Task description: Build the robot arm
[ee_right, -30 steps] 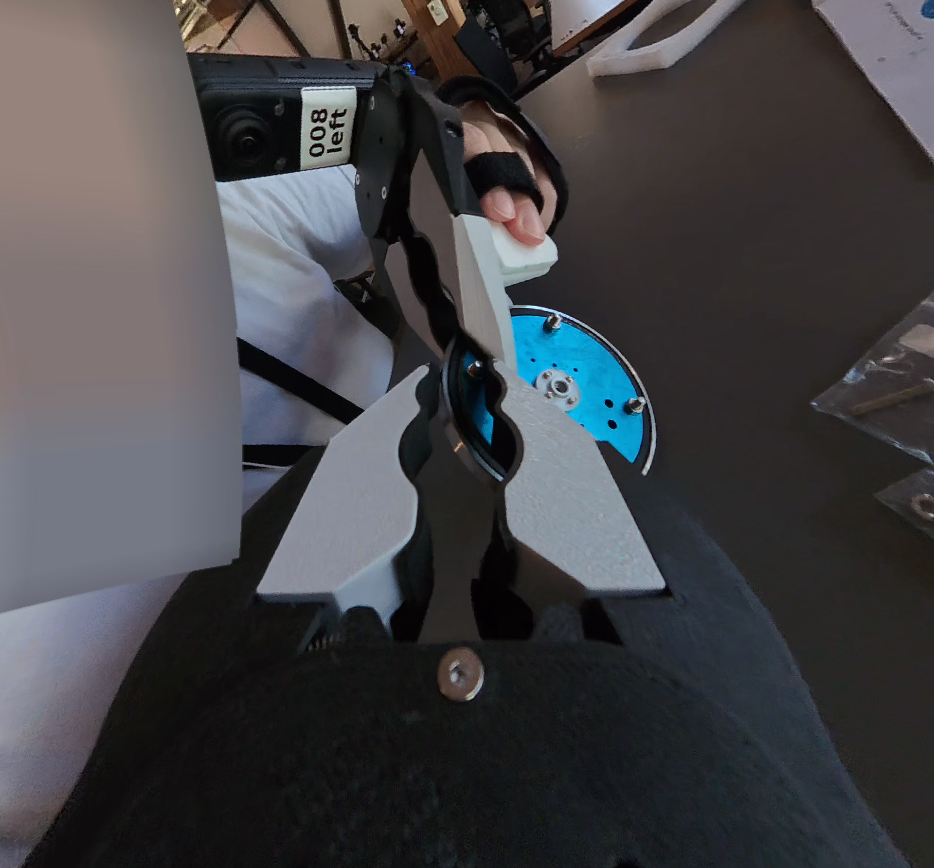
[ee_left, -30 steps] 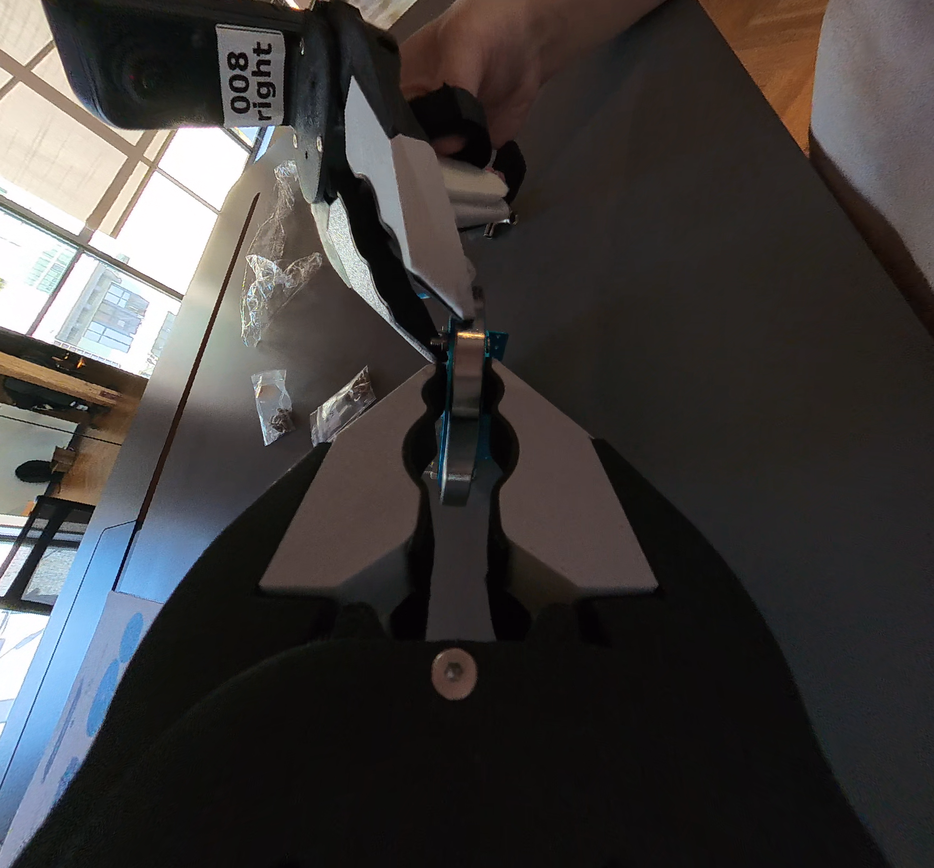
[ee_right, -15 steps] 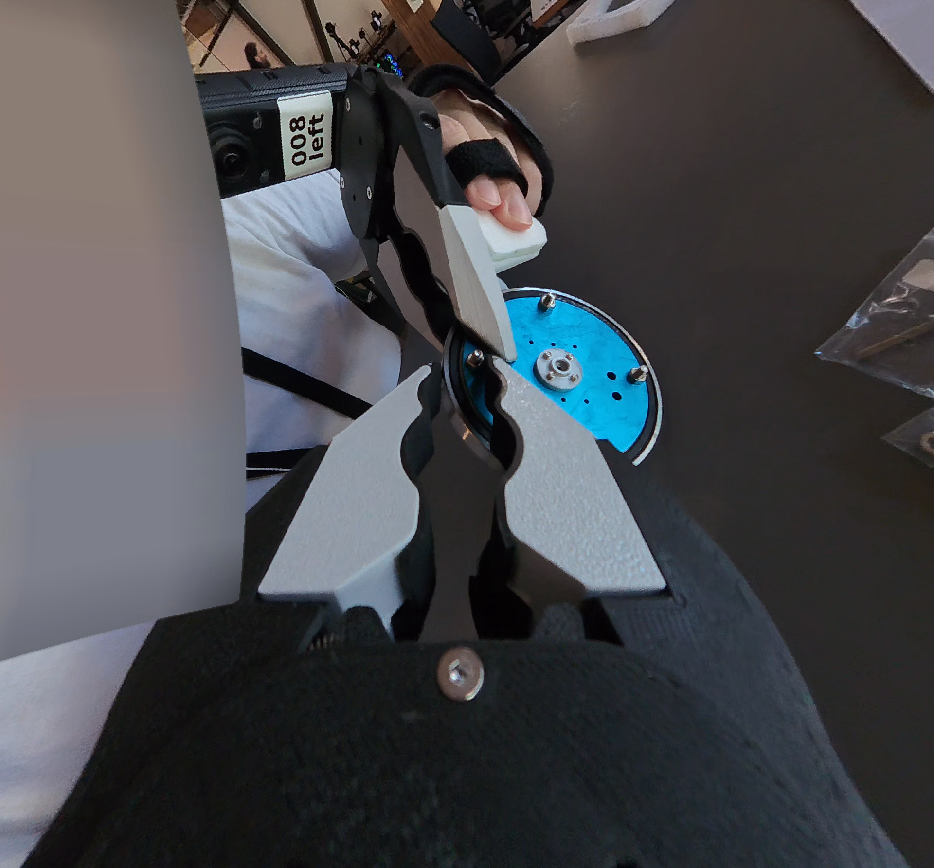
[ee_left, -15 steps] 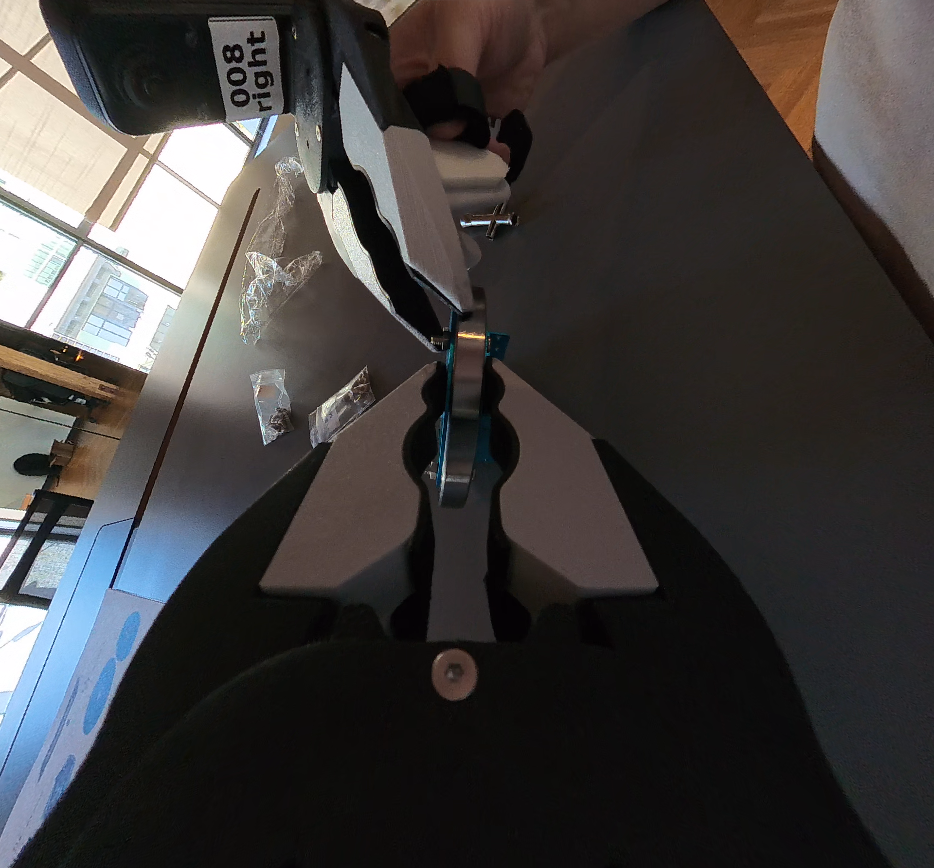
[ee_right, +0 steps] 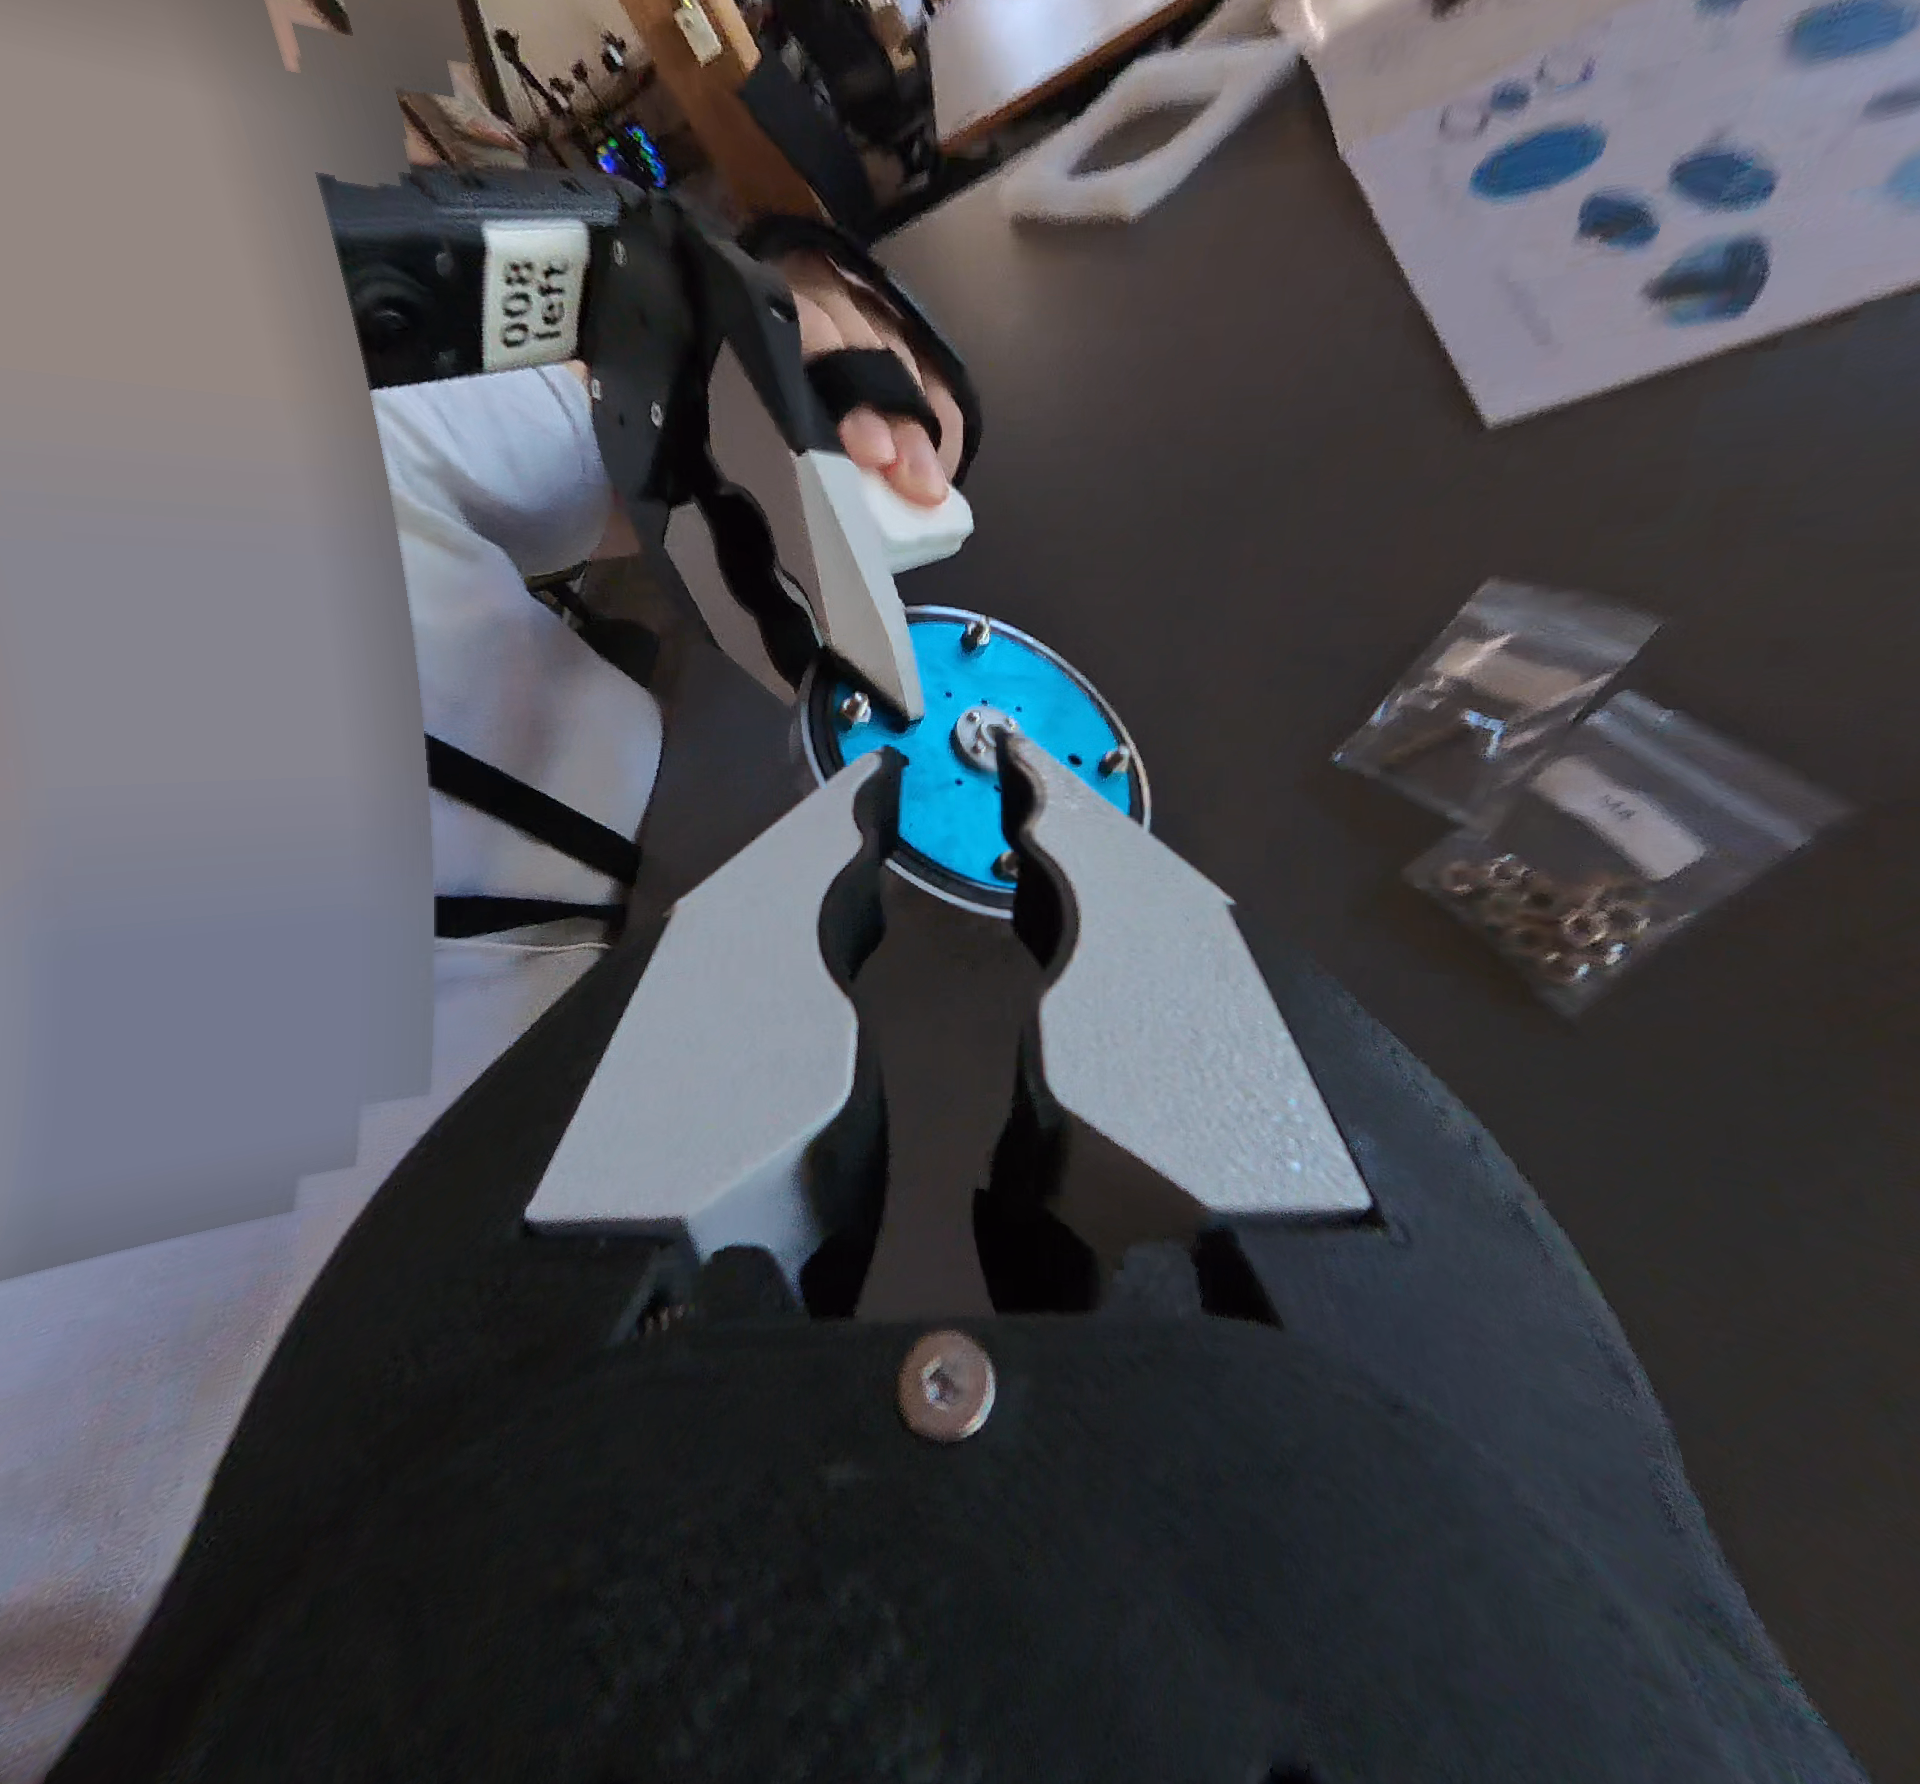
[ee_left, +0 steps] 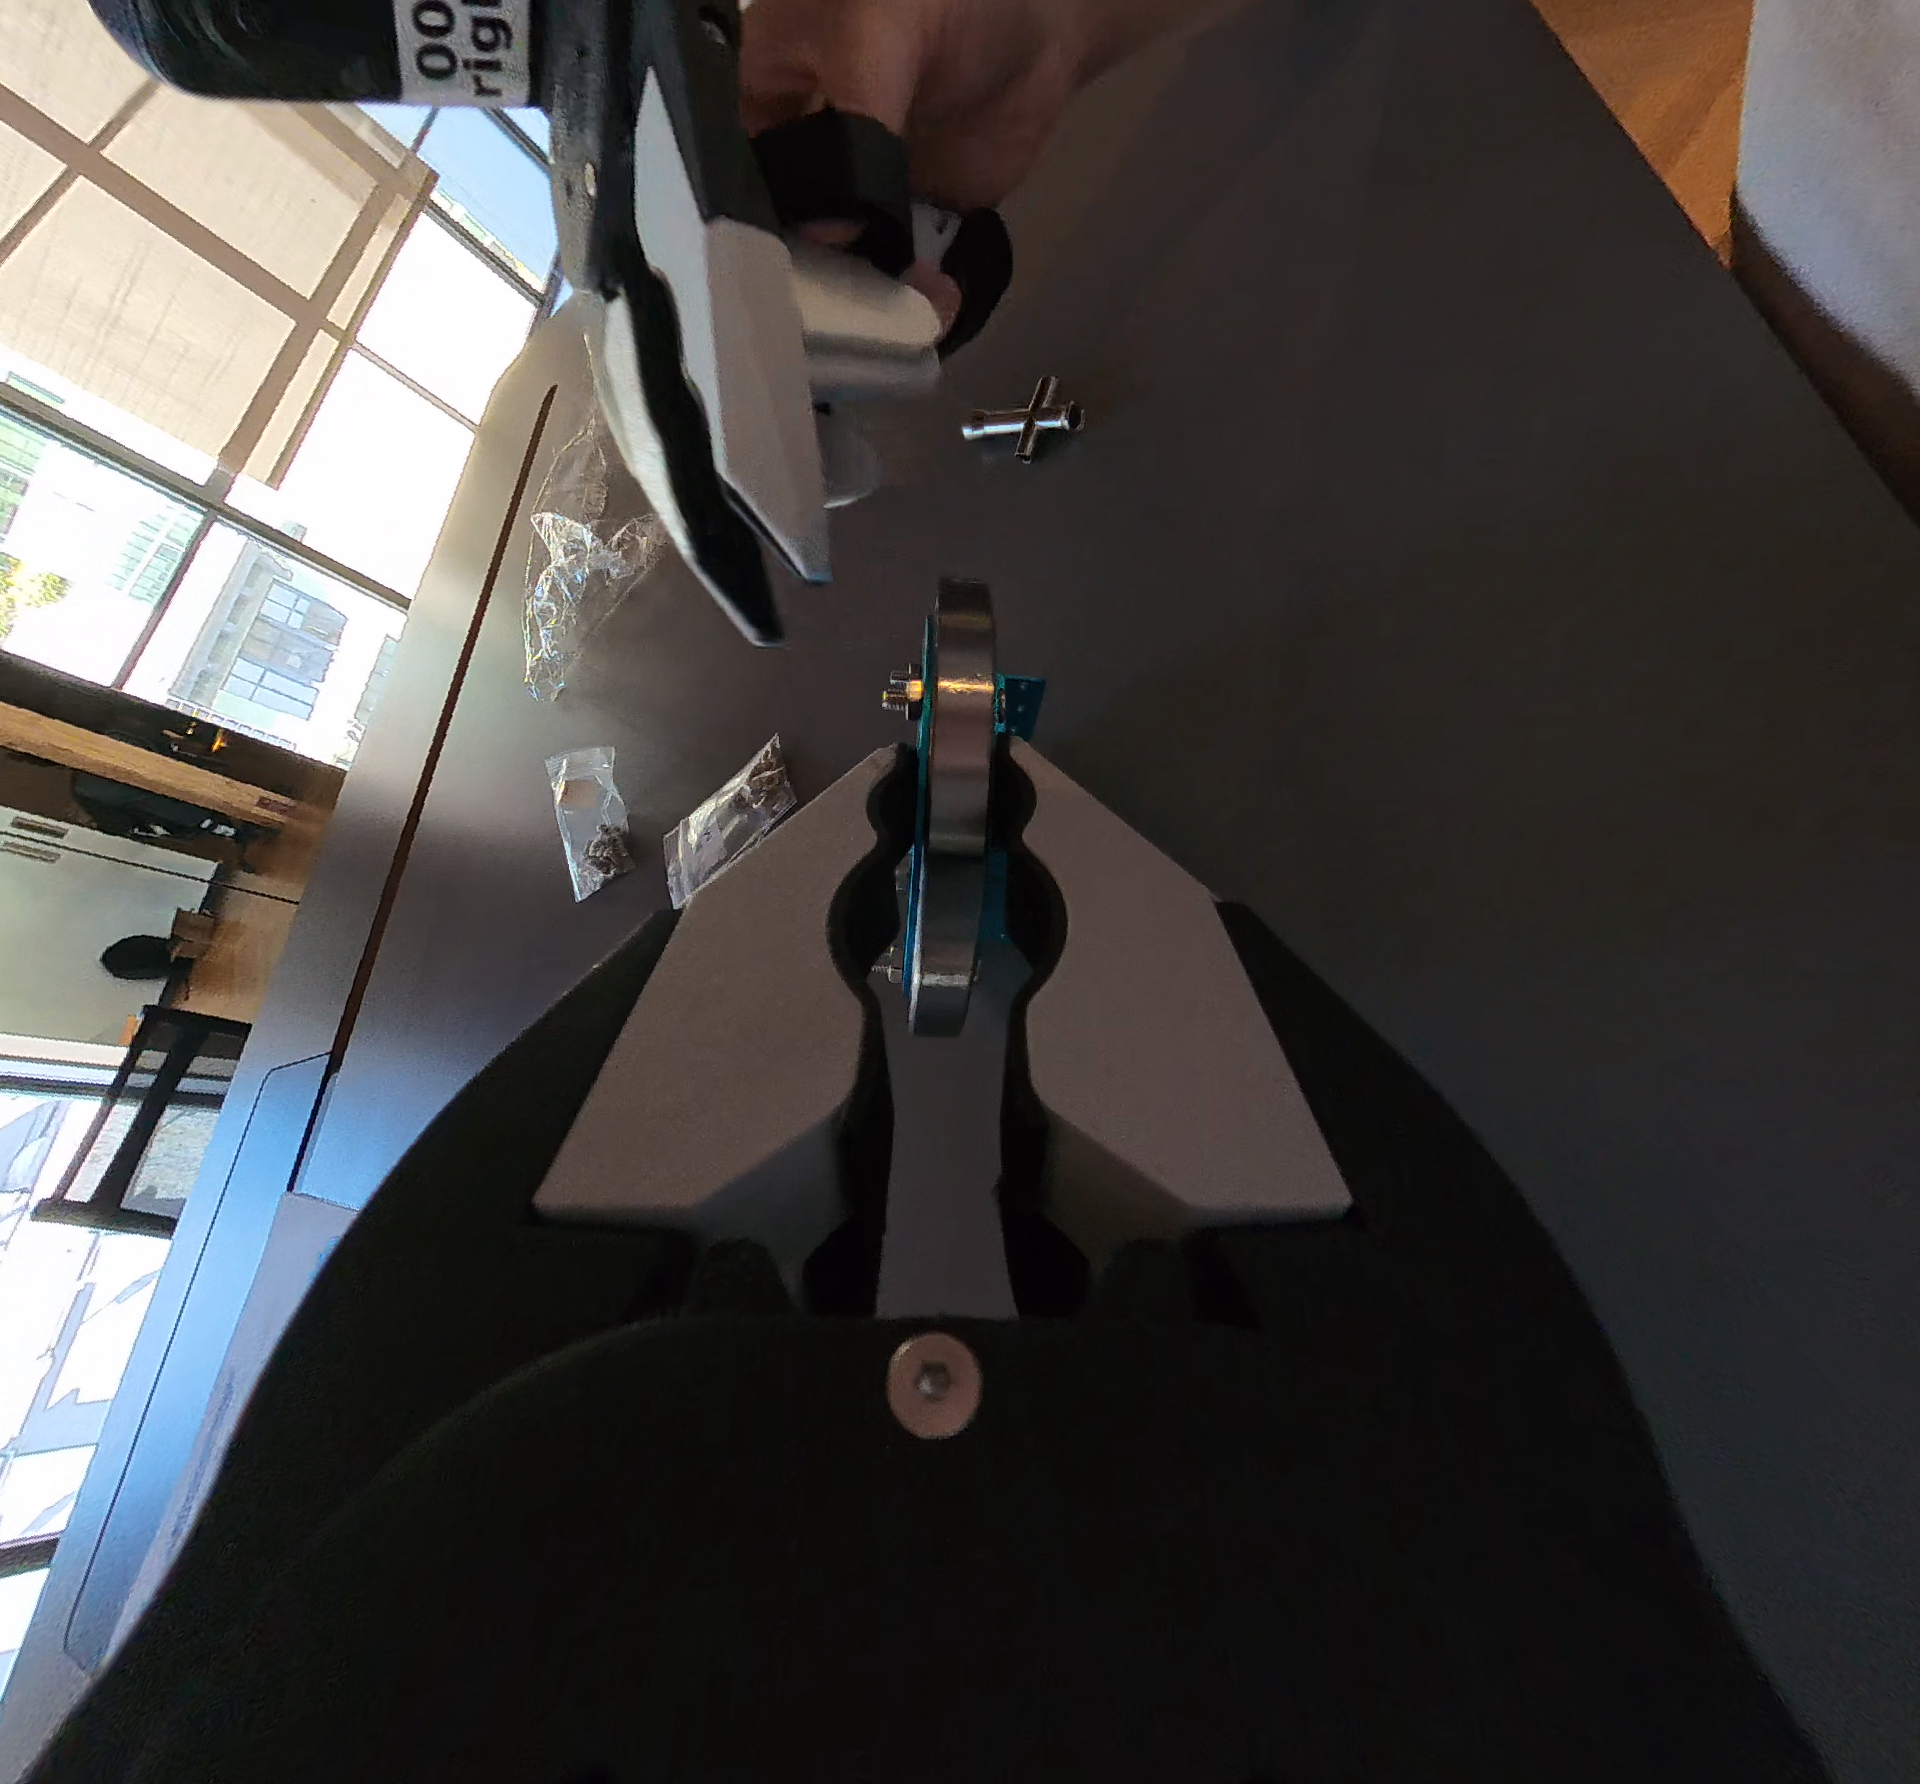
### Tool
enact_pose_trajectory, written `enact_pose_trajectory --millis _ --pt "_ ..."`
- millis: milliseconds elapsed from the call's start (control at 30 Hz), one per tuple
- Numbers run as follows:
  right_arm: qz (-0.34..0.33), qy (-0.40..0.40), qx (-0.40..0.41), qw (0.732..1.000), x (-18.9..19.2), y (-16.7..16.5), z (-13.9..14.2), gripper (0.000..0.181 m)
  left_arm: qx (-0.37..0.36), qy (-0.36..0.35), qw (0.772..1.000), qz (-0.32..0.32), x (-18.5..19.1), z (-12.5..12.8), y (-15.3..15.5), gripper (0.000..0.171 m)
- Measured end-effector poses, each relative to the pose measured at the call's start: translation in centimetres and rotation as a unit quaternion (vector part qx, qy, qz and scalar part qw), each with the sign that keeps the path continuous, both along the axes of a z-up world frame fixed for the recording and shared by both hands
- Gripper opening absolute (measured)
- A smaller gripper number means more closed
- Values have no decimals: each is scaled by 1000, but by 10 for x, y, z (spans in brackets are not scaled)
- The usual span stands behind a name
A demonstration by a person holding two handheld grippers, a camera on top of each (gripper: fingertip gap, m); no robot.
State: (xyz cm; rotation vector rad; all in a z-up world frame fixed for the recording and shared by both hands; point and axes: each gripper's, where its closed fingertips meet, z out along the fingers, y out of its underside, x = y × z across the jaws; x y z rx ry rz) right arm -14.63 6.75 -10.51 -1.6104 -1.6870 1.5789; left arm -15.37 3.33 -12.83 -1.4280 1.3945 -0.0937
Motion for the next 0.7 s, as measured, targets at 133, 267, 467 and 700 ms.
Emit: enact_pose_trajectory --millis 133,267,467,700 --pt "65 8 78 995 14 0 -9 41 6 8 1000 -8 0 -2 -2 13" --pt "81 -47 62 994 15 4 -42 18 2 3 1000 -15 -1 -2 -4 14" --pt "127 -61 -25 990 13 -7 -44 7 16 26 999 -42 1 -7 -11 15" --pt "186 -86 82 975 17 -16 -53 17 59 70 993 -72 4 -13 -20 15"
